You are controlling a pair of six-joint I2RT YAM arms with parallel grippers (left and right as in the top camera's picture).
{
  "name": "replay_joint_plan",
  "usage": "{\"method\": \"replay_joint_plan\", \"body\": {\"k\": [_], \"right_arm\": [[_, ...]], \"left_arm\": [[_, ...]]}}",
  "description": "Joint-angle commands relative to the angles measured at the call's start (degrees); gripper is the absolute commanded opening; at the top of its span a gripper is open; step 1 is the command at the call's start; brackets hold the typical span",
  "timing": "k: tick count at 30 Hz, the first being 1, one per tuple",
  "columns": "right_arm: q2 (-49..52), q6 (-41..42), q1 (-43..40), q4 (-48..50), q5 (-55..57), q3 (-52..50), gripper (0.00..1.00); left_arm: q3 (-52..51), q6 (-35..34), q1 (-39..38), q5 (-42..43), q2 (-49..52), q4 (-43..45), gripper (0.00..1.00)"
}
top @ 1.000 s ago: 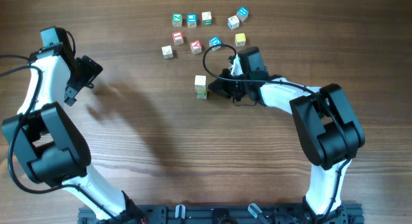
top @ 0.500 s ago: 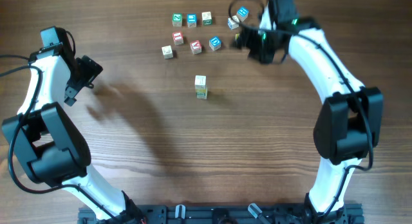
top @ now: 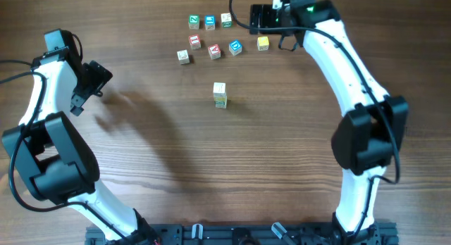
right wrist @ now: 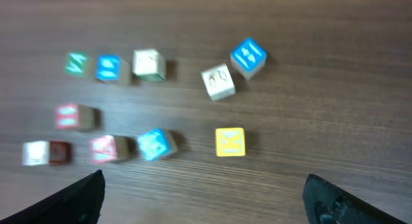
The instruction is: Form a tower
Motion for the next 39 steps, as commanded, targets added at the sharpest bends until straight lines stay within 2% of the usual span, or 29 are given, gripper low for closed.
{"method": "replay_joint_plan", "body": {"k": [1,5,8,12,15,18,19,20,21,25,26,29,30,34,39], "right_arm": [[5.57,-2.45,-0.17,0.28,1.86,0.02,1.0],[10.16,-2.51,-0.26,1.68,2.1,0.02,0.99],[12.63,-2.47,-0.26,2.78,3.69,0.02,0.91],[14.56,-2.64,-0.35,4.24,4.63,0.0,0.87],[15.15,-2.64,-0.37,5.14,4.63,0.0,0.74],[15.3,-2.56,-0.37,5.97,4.63,0.0,0.48],[15.3,-2.43,-0.37,6.05,4.63,0.0,0.43],[15.3,-2.45,-0.39,6.03,4.66,0.0,0.44],[15.3,-2.45,-0.42,6.01,4.63,0.0,0.53],[15.32,-2.49,-0.39,7.82,3.61,-0.7,0.54],[15.32,-2.45,-0.39,8.66,3.61,-1.03,0.53],[15.32,-2.29,-0.39,10.01,3.54,-1.73,0.36],[15.32,-2.32,-0.39,9.99,3.56,-1.9,0.35],[15.32,-2.36,-0.39,10.19,3.54,-2.4,0.43],[15.41,-2.27,-0.37,10.14,3.54,-2.4,0.38]], "left_arm": [[0.59,-0.2,0.09,-0.52,-1.16,0.0,1.0],[0.59,-0.2,0.09,-0.52,-1.16,0.0,1.0],[0.59,-0.2,0.11,-0.52,-1.16,0.0,1.0],[0.59,-0.2,0.09,-0.52,-1.16,0.0,1.0],[0.59,-0.2,0.11,-0.52,-1.16,0.0,1.0],[0.59,-0.2,0.11,-0.52,-1.16,0.0,1.0],[0.59,-0.2,0.09,-0.52,-1.16,0.0,1.0],[0.59,-0.2,0.11,-0.52,-1.16,0.0,1.0],[0.59,-0.2,0.11,-0.52,-1.16,0.0,1.0],[0.59,-0.2,0.09,-0.52,-1.16,0.0,1.0],[0.59,-0.2,0.11,-0.52,-1.16,0.0,1.0],[0.59,-0.2,0.11,-0.52,-1.16,0.0,1.0],[0.59,-0.2,0.11,-0.52,-1.16,0.0,1.0],[0.59,-0.2,0.11,-0.52,-1.16,0.0,1.0],[0.59,-0.2,0.09,-0.52,-1.16,0.0,1.0]]}}
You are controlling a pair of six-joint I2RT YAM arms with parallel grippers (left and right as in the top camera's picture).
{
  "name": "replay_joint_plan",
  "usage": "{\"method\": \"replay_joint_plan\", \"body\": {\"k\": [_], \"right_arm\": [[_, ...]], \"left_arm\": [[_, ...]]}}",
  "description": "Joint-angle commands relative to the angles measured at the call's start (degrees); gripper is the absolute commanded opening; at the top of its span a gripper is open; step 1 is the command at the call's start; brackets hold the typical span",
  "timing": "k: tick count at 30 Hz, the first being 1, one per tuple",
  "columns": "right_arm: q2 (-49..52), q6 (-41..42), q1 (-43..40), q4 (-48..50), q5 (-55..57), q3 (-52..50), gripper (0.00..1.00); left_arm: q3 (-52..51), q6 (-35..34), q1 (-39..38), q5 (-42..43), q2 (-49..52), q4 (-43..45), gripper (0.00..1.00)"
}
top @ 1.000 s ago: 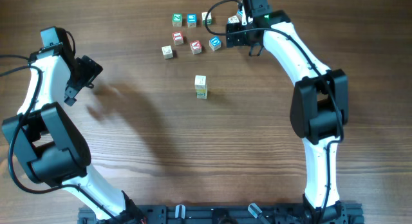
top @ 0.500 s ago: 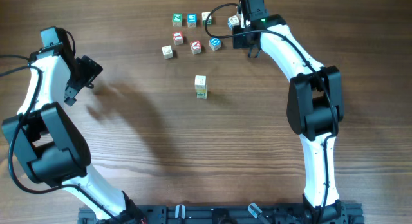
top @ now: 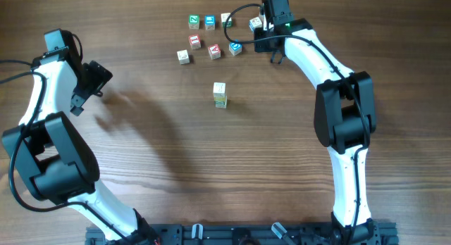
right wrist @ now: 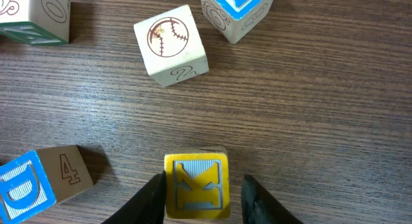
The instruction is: Form a tower
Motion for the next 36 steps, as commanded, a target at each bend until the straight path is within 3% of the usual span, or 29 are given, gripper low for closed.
{"method": "replay_joint_plan", "body": {"k": [1,8,11,21,29,36], "right_arm": [[1.6,0.04,-0.24,0.11,-0.26,-0.44,0.38],[1.95,0.07,-0.24,0.11,-2.21,-0.79,0.44],[2.62,0.02,-0.24,-0.09,-2.21,-0.79,0.34],[1.18,0.02,-0.26,0.11,-1.7,-0.61,0.25],[-12.83,0.09,-0.24,-5.4,-1.16,-0.61,0.2],[-24.35,4.87,2.25,-20.2,-2.97,-0.61,0.19]], "left_arm": [[0.59,-0.2,0.11,-0.55,-1.16,-0.02,1.0],[0.59,-0.2,0.11,-0.55,-1.16,-0.02,1.0],[0.59,-0.2,0.09,-0.55,-1.16,-0.02,1.0],[0.59,-0.2,0.11,-0.55,-1.16,-0.02,1.0],[0.59,-0.2,0.11,-0.55,-1.16,-0.02,1.0],[0.59,-0.2,0.11,-0.55,-1.16,-0.02,1.0]]}}
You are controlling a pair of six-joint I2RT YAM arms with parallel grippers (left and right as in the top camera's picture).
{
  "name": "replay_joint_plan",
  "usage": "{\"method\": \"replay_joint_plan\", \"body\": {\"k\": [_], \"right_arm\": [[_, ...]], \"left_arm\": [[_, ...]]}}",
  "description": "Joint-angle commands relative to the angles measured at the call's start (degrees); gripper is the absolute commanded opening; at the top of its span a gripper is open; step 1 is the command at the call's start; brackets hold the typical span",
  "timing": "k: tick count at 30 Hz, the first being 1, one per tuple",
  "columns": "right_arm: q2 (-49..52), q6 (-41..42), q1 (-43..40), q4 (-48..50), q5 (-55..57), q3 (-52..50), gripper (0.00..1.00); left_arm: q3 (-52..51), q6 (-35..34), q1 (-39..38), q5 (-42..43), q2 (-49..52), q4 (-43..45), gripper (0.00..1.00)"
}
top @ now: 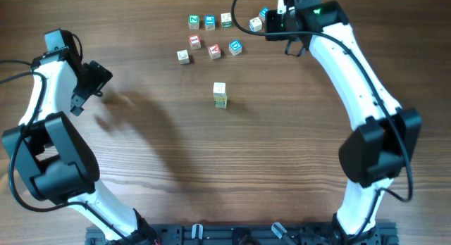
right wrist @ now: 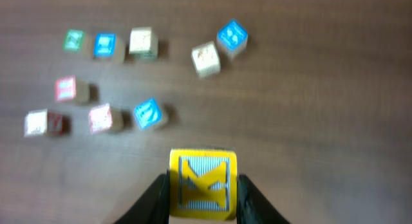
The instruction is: Form a tower
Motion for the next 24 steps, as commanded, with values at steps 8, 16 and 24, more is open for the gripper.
{"method": "replay_joint_plan", "body": {"k": [8,16,24], "right_arm": [[-4.94,12.15,5.33,-13.75,-14.71,-0.15,0.15],[-4.94,17.18,14.14,-15.34,-8.55,-0.22,0.1],[-4.94,21.84,15.26,-13.9,-8.83,-0.22,0.04]], "left_arm": [[0.59,-0.2,0.09,-0.55,-1.16,0.0,1.0],[0.59,-0.2,0.11,-0.55,-1.16,0.0,1.0],[0.59,-0.2,0.09,-0.55,-1.16,0.0,1.0]]}}
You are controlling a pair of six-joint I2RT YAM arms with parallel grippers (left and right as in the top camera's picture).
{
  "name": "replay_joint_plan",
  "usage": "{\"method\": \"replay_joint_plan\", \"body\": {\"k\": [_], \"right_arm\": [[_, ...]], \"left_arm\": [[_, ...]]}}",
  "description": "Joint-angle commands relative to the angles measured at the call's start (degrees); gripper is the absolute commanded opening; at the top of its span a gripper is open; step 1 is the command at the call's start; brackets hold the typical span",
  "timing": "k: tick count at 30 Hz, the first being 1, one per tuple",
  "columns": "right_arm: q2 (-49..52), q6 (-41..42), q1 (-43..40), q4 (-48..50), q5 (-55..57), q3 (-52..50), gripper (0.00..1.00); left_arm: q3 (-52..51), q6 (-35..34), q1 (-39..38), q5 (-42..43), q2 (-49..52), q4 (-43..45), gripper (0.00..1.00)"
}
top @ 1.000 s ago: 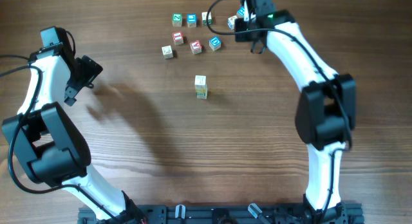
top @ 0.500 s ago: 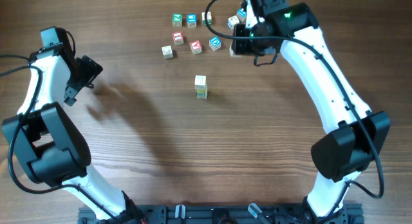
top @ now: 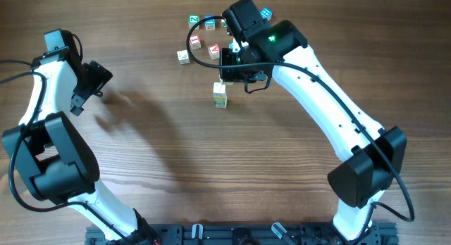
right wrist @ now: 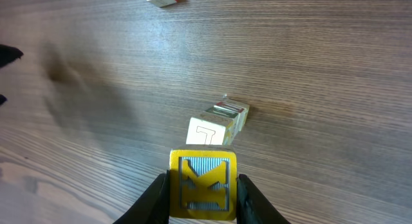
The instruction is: Form a tower
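Observation:
My right gripper [right wrist: 203, 188] is shut on a yellow block with a letter K [right wrist: 202, 184], held above the wood. Just beyond it stands a small stack of two blocks [right wrist: 215, 124], its top face showing a T. In the overhead view the stack [top: 220, 95] stands mid-table and the right gripper [top: 236, 65] hovers just behind it and to its right, hiding the yellow block. My left gripper [top: 90, 83] hangs far off at the left, with nothing near it.
Several loose letter blocks [top: 201, 39] lie at the back of the table behind the stack. A blue block [top: 266, 13] sits further right at the back. One loose block shows at the top edge of the right wrist view.
My right gripper has moved with the yellow block from the back right of the table to a spot just behind the two-block stack. The left arm has not moved.
My right gripper was open above the loose blocks at the back. Then it stood low with its fingers on either side of the yellow block on the table. Then it held that block lifted over the loose blocks, and now holds it beside the stack.

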Motion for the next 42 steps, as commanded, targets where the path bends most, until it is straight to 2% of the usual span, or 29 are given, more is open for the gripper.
{"method": "replay_joint_plan", "body": {"k": [1,8,14,20,42], "right_arm": [[-1.44,2.34,-0.11,0.44,0.96,-0.15,0.04],[-1.42,2.38,1.16,0.66,1.68,-0.15,0.04],[-1.14,9.68,6.36,0.68,16.04,-0.2,0.04],[0.85,13.73,10.95,0.63,22.03,-0.26,0.04],[6.6,15.19,11.61,2.1,25.03,-0.26,0.05]], "left_arm": [[0.59,-0.2,0.09,-0.55,-1.16,0.0,1.0],[0.59,-0.17,0.11,-0.55,-1.16,0.0,1.0],[0.59,-0.2,0.09,-0.55,-1.16,0.0,1.0],[0.59,-0.2,0.11,-0.55,-1.16,0.0,1.0],[0.59,-0.2,0.11,-0.55,-1.16,0.0,1.0]]}}
